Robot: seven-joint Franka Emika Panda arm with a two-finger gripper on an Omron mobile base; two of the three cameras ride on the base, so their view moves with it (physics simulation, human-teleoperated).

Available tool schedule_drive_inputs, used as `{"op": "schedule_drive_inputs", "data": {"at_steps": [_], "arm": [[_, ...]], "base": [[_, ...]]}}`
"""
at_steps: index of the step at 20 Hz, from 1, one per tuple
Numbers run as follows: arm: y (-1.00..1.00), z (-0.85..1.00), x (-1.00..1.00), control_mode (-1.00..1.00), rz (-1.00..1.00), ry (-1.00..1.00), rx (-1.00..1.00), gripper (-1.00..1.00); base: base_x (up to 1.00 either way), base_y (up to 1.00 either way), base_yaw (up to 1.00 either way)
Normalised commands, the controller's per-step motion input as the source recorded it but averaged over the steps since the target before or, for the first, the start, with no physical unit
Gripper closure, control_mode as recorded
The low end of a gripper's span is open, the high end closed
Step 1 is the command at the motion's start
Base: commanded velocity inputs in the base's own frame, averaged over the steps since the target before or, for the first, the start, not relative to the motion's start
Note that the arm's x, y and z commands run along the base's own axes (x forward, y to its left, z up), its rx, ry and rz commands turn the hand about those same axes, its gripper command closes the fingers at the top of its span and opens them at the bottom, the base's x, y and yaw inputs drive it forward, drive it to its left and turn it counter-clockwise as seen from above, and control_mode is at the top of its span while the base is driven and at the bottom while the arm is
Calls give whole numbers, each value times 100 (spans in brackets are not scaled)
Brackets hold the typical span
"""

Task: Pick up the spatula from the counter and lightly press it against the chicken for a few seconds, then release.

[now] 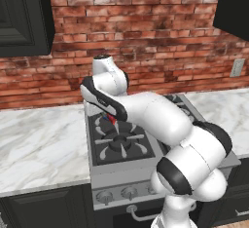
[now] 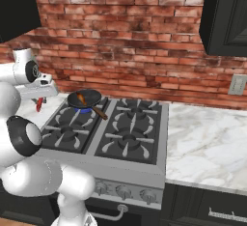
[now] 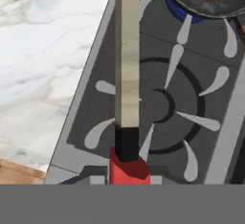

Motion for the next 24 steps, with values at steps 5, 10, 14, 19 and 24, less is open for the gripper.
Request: {"op": "schedule_drive_inputs", "data": {"at_steps": [5, 10, 14, 19, 24], "arm": [[-54, 19, 15, -100, 20, 0, -3, 100], [-51, 18, 12, -100, 20, 6, 0, 100], [-49, 14, 8, -100, 13, 17, 12, 100], [-56, 20, 0, -100, 18, 1, 16, 100], [-41, 31, 1, -100, 27, 0, 2, 100]], "base": [[0, 0, 0], [0, 0, 0], [0, 0, 0], [0, 0, 0], [0, 0, 0]]}}
